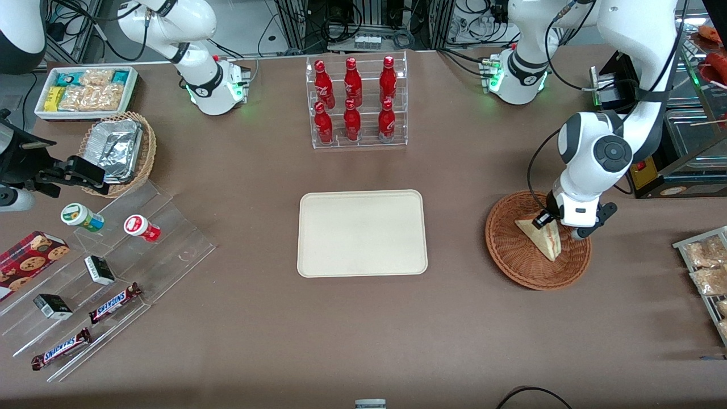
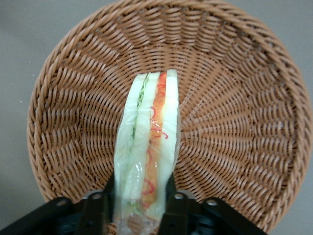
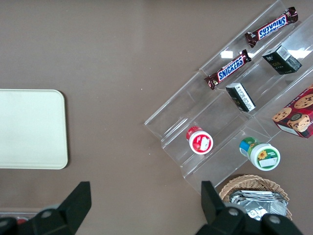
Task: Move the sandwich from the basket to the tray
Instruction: 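Lift the sandwich and carry it over the cream tray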
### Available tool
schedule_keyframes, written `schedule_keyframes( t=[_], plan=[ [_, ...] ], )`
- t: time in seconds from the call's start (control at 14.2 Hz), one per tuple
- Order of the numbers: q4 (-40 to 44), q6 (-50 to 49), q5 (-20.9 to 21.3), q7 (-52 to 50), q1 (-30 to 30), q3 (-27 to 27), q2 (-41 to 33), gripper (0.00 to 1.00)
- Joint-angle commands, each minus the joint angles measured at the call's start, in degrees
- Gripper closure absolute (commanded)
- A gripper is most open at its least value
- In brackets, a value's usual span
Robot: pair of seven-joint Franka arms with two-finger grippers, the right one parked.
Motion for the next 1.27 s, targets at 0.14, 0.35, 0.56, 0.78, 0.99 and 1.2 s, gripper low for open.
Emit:
schedule_keyframes(
  t=[0.14, 0.35, 0.56, 0.78, 0.99, 1.2],
  plan=[
    [6.7, -17.9, 1.9, 1.6, -0.9, -1.7, -7.1, 1.0],
    [19.0, -35.8, 1.4, 0.8, -1.2, -9.6, -6.9, 1.0],
    [23.8, -38.7, 0.1, 0.6, -1.3, -18.0, -6.0, 1.0],
    [29.4, -37.5, -1.5, 0.4, -2.9, -24.4, -0.3, 1.0],
    [38.5, -36.3, 0.7, -4.6, -11.6, -25.7, 10.1, 1.0],
    [47.2, -34.9, 7.4, -7.7, -18.4, -25.6, 21.6, 1.0]
  ],
)
